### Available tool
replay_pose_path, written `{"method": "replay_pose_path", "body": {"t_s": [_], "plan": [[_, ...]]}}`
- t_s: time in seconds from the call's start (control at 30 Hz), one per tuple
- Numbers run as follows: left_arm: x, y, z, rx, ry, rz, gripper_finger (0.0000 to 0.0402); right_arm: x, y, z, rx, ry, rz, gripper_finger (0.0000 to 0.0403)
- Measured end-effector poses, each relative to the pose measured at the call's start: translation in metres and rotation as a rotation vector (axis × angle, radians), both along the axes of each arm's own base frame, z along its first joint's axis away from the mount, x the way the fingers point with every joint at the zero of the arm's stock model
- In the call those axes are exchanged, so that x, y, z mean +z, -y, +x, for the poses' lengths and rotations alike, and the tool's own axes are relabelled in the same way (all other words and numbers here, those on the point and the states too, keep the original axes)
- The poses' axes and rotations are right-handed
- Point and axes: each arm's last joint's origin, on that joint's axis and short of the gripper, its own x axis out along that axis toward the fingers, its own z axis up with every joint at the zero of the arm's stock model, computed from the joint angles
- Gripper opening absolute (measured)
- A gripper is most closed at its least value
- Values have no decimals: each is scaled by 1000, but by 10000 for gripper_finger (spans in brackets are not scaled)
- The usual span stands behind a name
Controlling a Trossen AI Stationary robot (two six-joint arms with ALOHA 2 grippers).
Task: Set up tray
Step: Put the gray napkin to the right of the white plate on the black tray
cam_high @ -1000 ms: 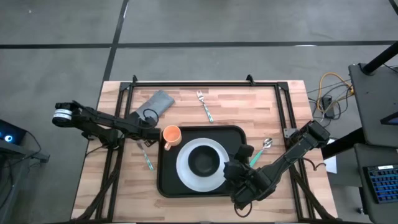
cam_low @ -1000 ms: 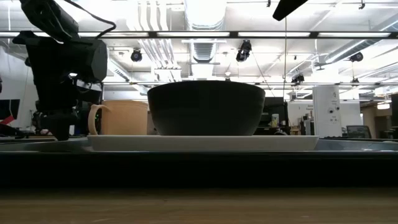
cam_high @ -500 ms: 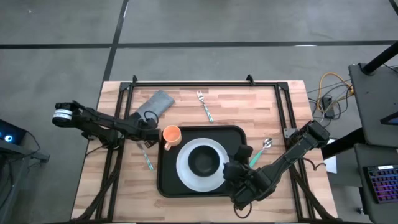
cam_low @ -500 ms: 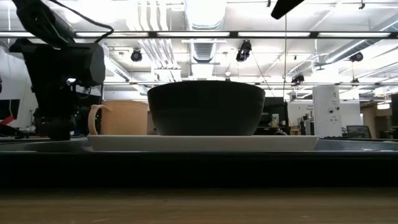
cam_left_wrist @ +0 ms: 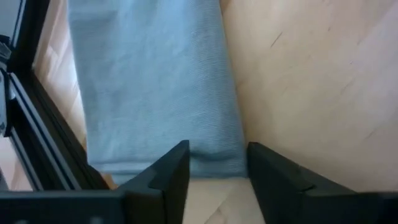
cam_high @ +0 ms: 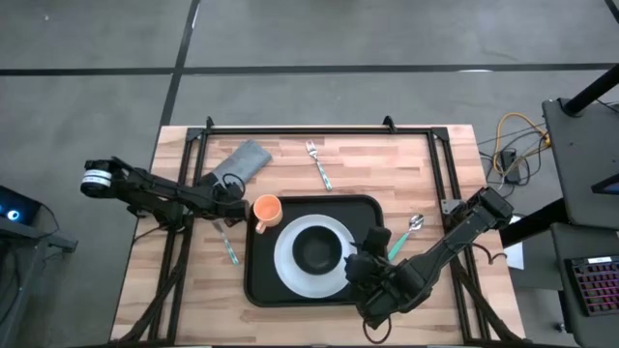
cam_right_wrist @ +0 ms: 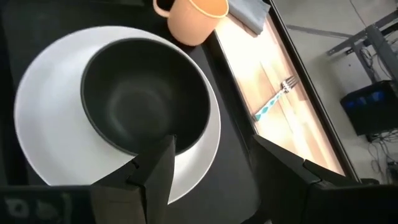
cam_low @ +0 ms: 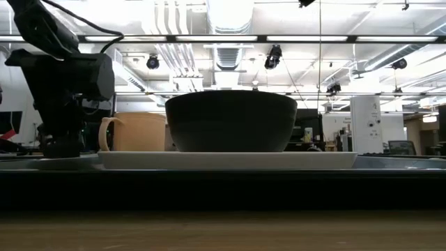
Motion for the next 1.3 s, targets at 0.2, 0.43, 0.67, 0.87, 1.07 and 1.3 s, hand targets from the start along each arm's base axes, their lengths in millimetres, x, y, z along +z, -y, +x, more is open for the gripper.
{"method": "replay_pose_path", "body": {"t_s": [0.2, 0.43, 0.67, 0.87, 1.07, 1.3], "plan": [[-5, 0, -3, 13, 8, -26, 20, 8, -3, 3, 32, 16, 5, 194], [4, 2, 2, 51, 14, -86, 1, 16, -5, 5, 54, 32, 12, 194], [46, 7, 26, 40, 25, -150, 1, 17, -5, 5, 63, 31, 13, 194], [109, 13, 46, 8, 60, -146, 0, 17, -5, 6, 63, 34, 13, 194], [160, 13, 49, 6, 68, -117, 0, 17, -7, 5, 65, 39, 14, 194], [207, 10, 43, -23, 23, -21, 0, 17, -7, 5, 67, 43, 3, 194]]}}
